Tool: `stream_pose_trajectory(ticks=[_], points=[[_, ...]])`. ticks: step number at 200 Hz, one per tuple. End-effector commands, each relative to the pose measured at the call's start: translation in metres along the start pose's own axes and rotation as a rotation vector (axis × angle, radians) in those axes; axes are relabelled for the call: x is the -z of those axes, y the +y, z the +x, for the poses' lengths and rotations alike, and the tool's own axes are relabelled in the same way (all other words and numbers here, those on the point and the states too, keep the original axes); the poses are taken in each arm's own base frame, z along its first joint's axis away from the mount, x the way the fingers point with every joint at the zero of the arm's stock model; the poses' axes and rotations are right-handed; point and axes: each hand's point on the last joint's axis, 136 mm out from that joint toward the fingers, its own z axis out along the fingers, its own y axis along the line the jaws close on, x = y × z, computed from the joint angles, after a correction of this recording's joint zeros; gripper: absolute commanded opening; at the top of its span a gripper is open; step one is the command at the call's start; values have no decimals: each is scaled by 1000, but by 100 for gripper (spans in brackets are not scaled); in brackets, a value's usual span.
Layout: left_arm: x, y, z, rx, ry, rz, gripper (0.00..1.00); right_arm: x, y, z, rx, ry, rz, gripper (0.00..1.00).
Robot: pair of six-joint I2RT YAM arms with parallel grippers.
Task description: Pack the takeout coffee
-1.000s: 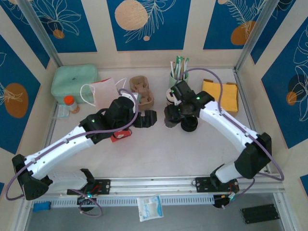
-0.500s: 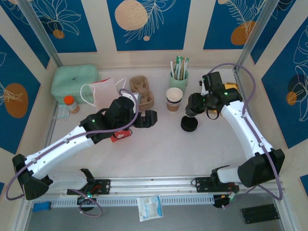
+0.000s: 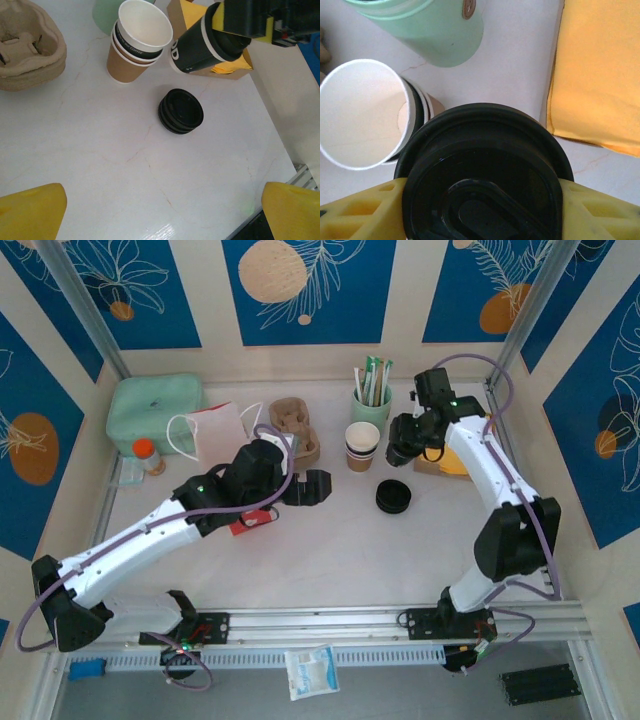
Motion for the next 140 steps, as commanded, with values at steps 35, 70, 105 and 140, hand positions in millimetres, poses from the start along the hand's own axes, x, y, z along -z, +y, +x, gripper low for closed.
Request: stream_pose_trajectory(ticks=[35, 70, 105, 140], points=[[2, -10, -11, 12, -16, 42, 99, -30, 2, -16, 70, 43, 59, 62], [1, -10, -10, 15, -13, 41, 100, -53, 1, -8, 97, 109, 95, 62], [1, -11, -10, 16, -13, 43, 99, -69, 0, 1, 100, 154, 99, 63], [2, -11, -10, 17, -15, 44, 99, -79, -2, 8, 99, 202, 112, 71]])
